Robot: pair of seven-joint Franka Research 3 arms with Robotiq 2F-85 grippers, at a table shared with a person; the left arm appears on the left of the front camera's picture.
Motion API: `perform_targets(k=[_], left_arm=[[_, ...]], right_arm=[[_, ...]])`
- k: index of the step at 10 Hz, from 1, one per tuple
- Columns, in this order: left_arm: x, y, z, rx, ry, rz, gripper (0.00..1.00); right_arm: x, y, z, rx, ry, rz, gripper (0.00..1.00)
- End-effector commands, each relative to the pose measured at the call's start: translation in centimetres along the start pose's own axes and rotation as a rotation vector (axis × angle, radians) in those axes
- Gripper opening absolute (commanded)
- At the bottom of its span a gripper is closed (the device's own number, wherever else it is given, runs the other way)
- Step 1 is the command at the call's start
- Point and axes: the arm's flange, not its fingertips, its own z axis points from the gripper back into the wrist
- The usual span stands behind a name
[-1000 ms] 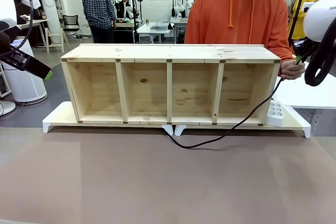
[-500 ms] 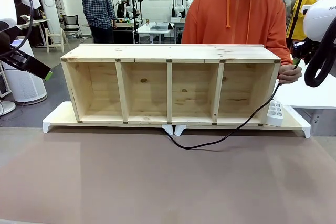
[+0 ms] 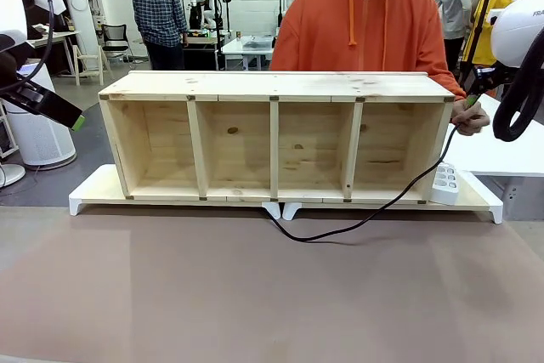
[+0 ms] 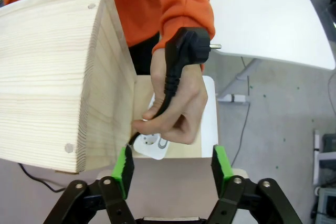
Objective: Perform cable management.
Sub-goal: Release the Power Cable when the human grasps it.
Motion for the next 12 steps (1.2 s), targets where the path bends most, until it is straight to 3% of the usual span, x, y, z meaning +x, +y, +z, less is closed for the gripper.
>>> perform_targets(k=[1, 12], left_arm=[[0.09, -0.07, -0.07, -0.001, -0.004, 0.007, 1.0], [0.09, -0.07, -0.07, -0.001, -0.004, 0.007, 1.0]], right_arm=[[0.0, 0.0, 0.0, 0.0, 0.0, -0.001, 1.0], [0.0, 0.0, 0.0, 0.0, 0.0, -0.001, 1.0]])
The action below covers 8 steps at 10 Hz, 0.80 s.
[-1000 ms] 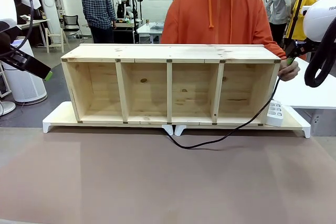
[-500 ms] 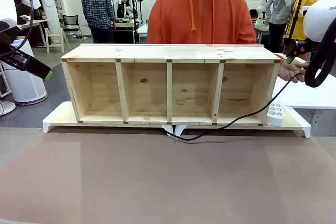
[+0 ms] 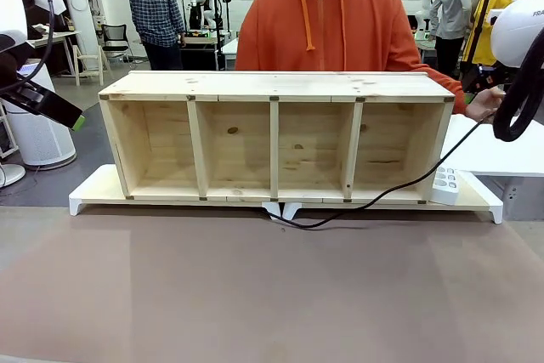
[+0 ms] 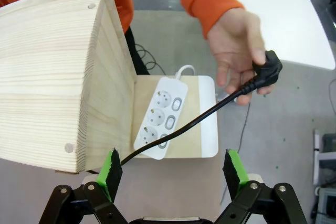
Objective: Perform cable management.
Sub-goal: Release the Power Cable when the human grasps it.
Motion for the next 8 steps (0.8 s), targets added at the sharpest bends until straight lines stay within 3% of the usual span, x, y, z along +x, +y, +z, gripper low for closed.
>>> perform_targets(k=[1, 8], left_arm=[[0.09, -0.07, -0.07, -0.001, -0.004, 0.007, 1.0], [0.09, -0.07, -0.07, -0.001, -0.004, 0.007, 1.0]], right_arm=[[0.0, -0.01, 0.0, 0.0, 0.0, -0.001, 1.0], [0.0, -0.01, 0.0, 0.0, 0.0, -0.001, 1.0]])
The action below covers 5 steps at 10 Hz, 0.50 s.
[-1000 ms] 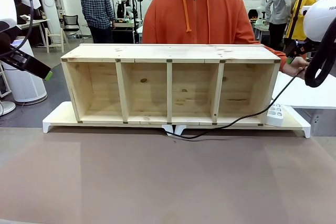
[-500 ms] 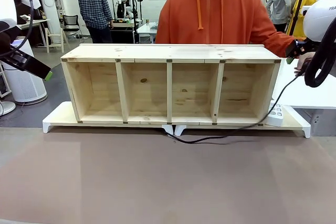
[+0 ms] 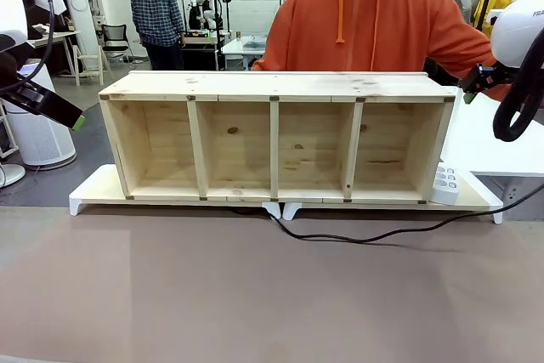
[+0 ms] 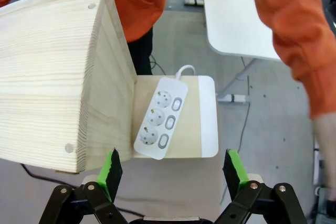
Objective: Perform cable management.
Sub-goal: Release the Power Cable when the human grasps it.
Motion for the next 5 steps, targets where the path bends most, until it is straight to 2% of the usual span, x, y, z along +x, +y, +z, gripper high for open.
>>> perform_targets(k=[1, 5], left_arm=[[0.09, -0.07, -0.07, -0.001, -0.004, 0.007, 1.0], [0.09, -0.07, -0.07, -0.001, -0.004, 0.007, 1.0]], right_arm=[[0.0, -0.01, 0.0, 0.0, 0.0, -0.001, 1.0], [0.0, -0.01, 0.0, 0.0, 0.0, -0.001, 1.0]])
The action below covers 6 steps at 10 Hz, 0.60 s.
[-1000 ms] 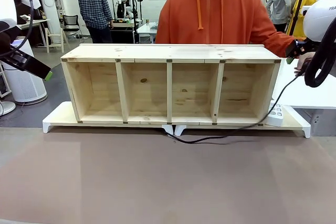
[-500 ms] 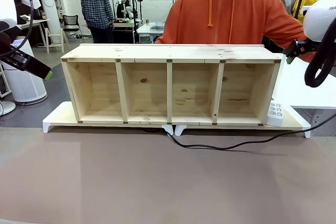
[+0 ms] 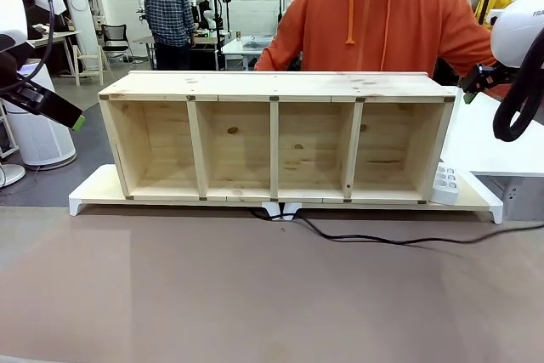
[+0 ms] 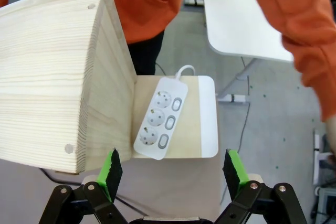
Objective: Perform cable management.
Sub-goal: Release the Power Cable when the human grasps it.
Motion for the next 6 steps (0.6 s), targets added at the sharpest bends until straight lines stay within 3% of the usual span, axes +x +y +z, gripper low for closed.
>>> perform_targets(k=[1, 6], left_arm=[[0.09, -0.07, -0.07, -0.001, -0.004, 0.007, 1.0], [0.09, -0.07, -0.07, -0.001, -0.004, 0.007, 1.0]], right_arm=[[0.0, -0.01, 0.0, 0.0, 0.0, -0.001, 1.0], [0.0, -0.01, 0.0, 0.0, 0.0, -0.001, 1.0]])
